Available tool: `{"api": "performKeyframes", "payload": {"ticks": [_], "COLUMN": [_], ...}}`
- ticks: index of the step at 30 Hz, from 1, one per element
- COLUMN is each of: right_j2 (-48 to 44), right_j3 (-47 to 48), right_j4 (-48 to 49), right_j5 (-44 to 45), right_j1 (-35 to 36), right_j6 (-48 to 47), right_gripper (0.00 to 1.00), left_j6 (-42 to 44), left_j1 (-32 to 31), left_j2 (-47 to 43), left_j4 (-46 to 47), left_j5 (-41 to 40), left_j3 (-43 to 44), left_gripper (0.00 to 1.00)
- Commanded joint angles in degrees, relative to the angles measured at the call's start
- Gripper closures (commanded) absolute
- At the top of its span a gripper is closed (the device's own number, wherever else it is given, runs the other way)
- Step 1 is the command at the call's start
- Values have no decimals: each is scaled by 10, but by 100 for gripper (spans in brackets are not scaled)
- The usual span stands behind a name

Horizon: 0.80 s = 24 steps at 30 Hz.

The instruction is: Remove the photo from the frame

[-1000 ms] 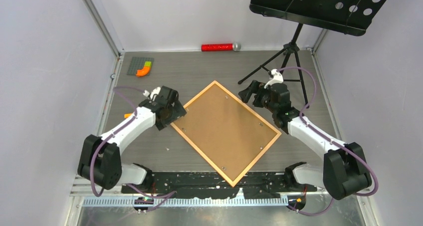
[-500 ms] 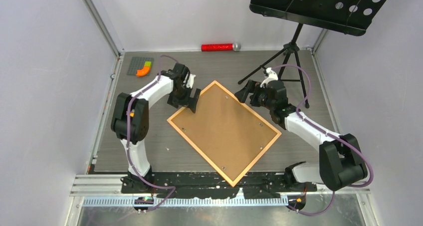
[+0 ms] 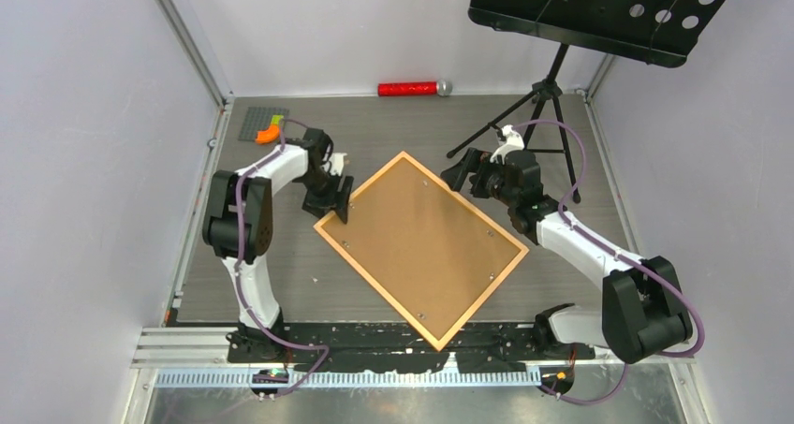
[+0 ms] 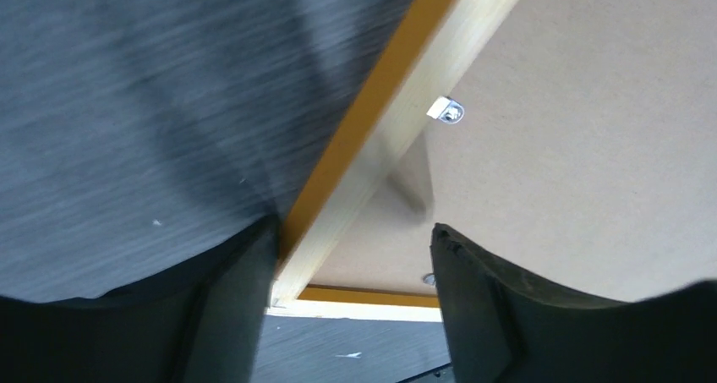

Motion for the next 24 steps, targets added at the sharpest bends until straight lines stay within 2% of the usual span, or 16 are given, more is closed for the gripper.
{"api": "performKeyframes", "payload": {"ticks": [1, 3, 7, 8, 11, 15, 18, 20, 21, 24], "right_j2": [-9, -8, -7, -8, -11, -8, 9, 30, 41, 114], "right_j3": [12, 16, 17, 15, 13, 14, 16, 35, 46, 111], "right_j4": [28, 30, 38, 38, 38, 40, 74, 79, 68, 18], "right_j5": [6, 3, -3, -3, 0, -5, -53, -100, -120, -131], "right_j1": [1, 1, 1, 1, 1, 1, 4, 24, 50, 116], "right_j6": [-9, -8, -6, -6, -7, -8, -31, -107, -184, -299], "right_gripper": [4, 4, 4, 4, 4, 4, 4, 4, 4, 4], "left_j6": [-28, -50, -106, -119, -174, -232, -246, -235, -228, -221], "left_j1": [-7, -11, -33, -39, -46, -44, -45, -50, -52, -64], "left_j2": [-29, -27, -1, 1, -15, -81, -115, -124, -128, -137], "left_j4": [-1, -1, -7, -2, 13, 46, 59, 73, 86, 119], "left_j5": [-10, -18, -65, -79, -111, -127, -122, -101, -86, -60], "left_j3": [-42, -52, -66, -76, -111, -165, -190, -204, -214, -243], "left_gripper": [36, 48, 93, 100, 100, 100, 100, 100, 100, 100]}}
